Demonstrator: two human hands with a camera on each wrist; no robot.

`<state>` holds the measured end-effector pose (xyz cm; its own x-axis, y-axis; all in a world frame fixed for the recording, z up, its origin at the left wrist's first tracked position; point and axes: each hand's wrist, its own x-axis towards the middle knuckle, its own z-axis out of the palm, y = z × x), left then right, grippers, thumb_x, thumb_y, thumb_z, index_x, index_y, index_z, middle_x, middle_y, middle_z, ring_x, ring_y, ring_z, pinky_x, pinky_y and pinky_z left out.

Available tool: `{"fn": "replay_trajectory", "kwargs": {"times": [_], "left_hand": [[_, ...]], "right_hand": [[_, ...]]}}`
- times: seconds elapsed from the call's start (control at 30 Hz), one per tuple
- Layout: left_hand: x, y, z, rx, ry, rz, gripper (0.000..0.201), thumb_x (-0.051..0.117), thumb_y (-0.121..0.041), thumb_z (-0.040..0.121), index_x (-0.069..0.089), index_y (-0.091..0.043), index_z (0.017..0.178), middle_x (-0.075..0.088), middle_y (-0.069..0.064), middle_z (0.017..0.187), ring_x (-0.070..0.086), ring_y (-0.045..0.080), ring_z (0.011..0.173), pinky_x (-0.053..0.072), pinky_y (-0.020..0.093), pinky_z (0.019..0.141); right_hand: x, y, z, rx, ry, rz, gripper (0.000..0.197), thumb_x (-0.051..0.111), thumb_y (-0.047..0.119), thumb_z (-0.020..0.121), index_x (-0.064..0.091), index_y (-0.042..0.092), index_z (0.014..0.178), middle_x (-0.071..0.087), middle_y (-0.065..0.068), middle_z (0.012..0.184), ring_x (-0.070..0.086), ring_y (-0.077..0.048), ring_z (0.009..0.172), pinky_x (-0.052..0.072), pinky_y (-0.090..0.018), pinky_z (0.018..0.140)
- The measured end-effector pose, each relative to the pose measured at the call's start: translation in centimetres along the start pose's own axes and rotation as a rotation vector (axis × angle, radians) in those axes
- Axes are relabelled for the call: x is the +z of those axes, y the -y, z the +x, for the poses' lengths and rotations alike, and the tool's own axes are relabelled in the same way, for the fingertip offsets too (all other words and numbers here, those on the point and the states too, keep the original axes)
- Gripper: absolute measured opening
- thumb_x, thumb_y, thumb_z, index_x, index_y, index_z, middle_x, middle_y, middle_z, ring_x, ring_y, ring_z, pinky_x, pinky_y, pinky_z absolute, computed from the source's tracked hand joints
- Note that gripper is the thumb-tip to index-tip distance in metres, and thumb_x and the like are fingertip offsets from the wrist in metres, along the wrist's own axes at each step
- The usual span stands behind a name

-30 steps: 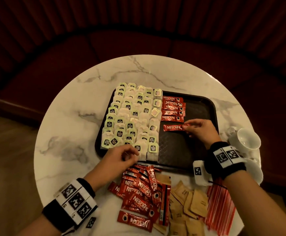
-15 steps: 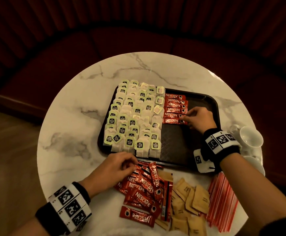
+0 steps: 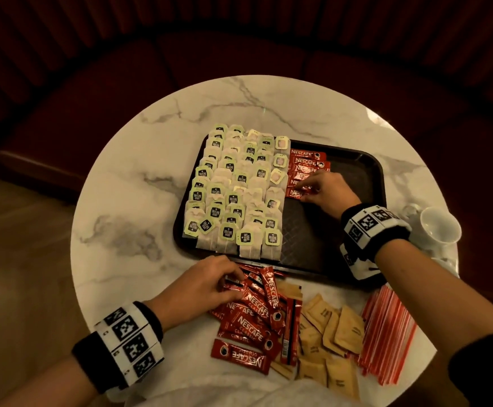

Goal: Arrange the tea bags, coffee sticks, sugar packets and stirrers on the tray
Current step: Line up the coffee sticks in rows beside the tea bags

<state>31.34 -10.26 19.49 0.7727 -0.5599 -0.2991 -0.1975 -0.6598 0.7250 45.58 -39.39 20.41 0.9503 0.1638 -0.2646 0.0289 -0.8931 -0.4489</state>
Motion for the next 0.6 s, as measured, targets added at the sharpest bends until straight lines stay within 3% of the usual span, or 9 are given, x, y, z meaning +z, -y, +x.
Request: {"fn": "replay_trajectory", "kwargs": {"times": [0.17, 0.27, 0.33, 0.4, 0.47, 0.5, 0.6], "left_hand": [[0.6, 0.2, -0.5, 0.014, 0.137, 0.179, 0.061, 0.067, -0.058, 0.079, 0.051, -0.031, 0.131, 0.043, -0.018, 0.123, 0.038, 0.001, 0.112, 0.041, 0.024, 0.097], [1.0, 0.0, -1.0, 0.058, 0.113, 0.275, 0.081, 0.063, -0.072, 0.073, 0.043, -0.029, 0.140, 0.042, -0.013, 0.132, 0.034, 0.001, 0.111, 0.038, 0.025, 0.098], [1.4, 0.0, -1.5, 0.104, 0.095, 0.336, 0.093, 0.060, -0.079, 0.069, 0.037, -0.029, 0.144, 0.039, -0.011, 0.137, 0.031, 0.002, 0.113, 0.033, 0.024, 0.100], [1.9, 0.1, -2.1, 0.212, 0.055, 0.422, 0.096, 0.058, -0.081, 0.067, 0.035, -0.028, 0.143, 0.040, -0.004, 0.140, 0.035, 0.009, 0.120, 0.029, 0.026, 0.102], [2.6, 0.3, -2.8, 0.351, 0.035, 0.517, 0.093, 0.056, -0.082, 0.066, 0.038, -0.027, 0.139, 0.044, 0.002, 0.138, 0.041, 0.016, 0.121, 0.034, 0.030, 0.101], [3.0, 0.4, -3.1, 0.401, 0.041, 0.570, 0.091, 0.057, -0.081, 0.066, 0.040, -0.026, 0.137, 0.046, 0.003, 0.136, 0.043, 0.017, 0.120, 0.038, 0.031, 0.099], [4.1, 0.6, -3.5, 0.476, 0.028, 0.658, 0.085, 0.065, -0.074, 0.066, 0.047, -0.024, 0.131, 0.052, 0.003, 0.129, 0.048, 0.017, 0.113, 0.046, 0.032, 0.095]], "right_hand": [[-1.6, 1.7, -2.4, -0.007, -0.077, 0.079, 0.039, 0.074, 0.019, 0.087, 0.066, 0.013, 0.124, 0.062, -0.007, 0.127, 0.057, -0.020, 0.114, 0.040, -0.025, 0.096], [-1.8, 3.2, -6.3, -0.047, -0.088, 0.199, 0.031, 0.072, 0.023, 0.088, 0.067, 0.021, 0.119, 0.064, 0.007, 0.113, 0.056, -0.004, 0.097, 0.042, -0.011, 0.081], [-1.0, 4.5, -9.4, -0.087, 0.028, 0.209, 0.026, 0.069, 0.026, 0.090, 0.066, 0.026, 0.116, 0.060, 0.017, 0.104, 0.055, 0.003, 0.091, 0.043, -0.009, 0.076], [0.9, 5.4, -12.2, -0.150, 0.184, 0.146, 0.026, 0.068, 0.029, 0.090, 0.066, 0.026, 0.116, 0.061, 0.015, 0.104, 0.057, 0.002, 0.092, 0.046, -0.011, 0.079], [3.3, 5.9, -14.4, -0.185, 0.282, 0.110, 0.033, 0.069, 0.033, 0.090, 0.064, 0.025, 0.121, 0.058, 0.016, 0.104, 0.056, 0.003, 0.091, 0.043, -0.009, 0.077], [4.5, 6.0, -15.2, -0.181, 0.290, 0.113, 0.037, 0.069, 0.036, 0.090, 0.062, 0.025, 0.125, 0.056, 0.015, 0.106, 0.054, 0.003, 0.092, 0.043, -0.010, 0.078], [7.3, 6.1, -16.5, -0.134, 0.213, 0.130, 0.051, 0.068, 0.041, 0.089, 0.051, 0.027, 0.135, 0.055, 0.005, 0.123, 0.053, -0.009, 0.109, 0.046, -0.025, 0.095]]}}
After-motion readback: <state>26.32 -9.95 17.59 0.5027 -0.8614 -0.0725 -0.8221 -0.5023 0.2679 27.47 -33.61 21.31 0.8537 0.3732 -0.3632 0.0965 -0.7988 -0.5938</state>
